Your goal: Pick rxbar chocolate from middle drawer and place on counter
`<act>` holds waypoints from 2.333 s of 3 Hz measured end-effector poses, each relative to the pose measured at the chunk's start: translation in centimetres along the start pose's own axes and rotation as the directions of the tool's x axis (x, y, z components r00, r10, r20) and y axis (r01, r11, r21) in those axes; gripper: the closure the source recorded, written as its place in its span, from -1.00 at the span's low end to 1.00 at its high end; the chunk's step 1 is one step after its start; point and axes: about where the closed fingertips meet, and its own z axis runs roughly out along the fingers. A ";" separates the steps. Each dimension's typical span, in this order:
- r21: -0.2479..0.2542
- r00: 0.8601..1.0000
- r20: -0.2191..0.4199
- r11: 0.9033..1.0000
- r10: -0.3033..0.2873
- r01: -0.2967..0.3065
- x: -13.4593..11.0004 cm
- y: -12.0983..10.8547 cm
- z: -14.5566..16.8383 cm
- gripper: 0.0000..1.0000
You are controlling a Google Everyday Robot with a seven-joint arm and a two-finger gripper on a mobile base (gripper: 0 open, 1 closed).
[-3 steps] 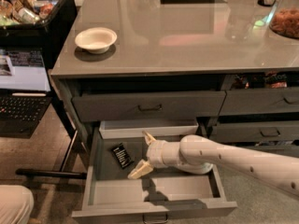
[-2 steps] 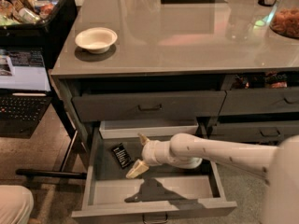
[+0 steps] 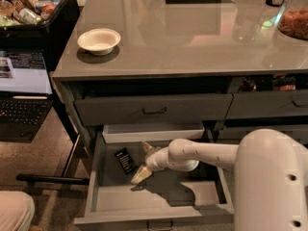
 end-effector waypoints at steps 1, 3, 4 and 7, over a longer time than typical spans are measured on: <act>-0.006 1.000 0.009 1.000 0.014 -0.014 0.8 -0.4 1.5 -1.00; -0.057 0.998 0.032 0.997 0.049 -0.047 -0.1 0.5 3.7 -1.00; -0.077 0.998 0.029 0.995 0.064 -0.061 -0.3 0.6 4.7 -1.00; -0.125 0.997 0.025 0.990 0.071 -0.068 -1.6 0.6 6.6 -1.00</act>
Offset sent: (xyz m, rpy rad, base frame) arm 0.0120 0.0268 -0.0252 0.0499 0.0601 0.0100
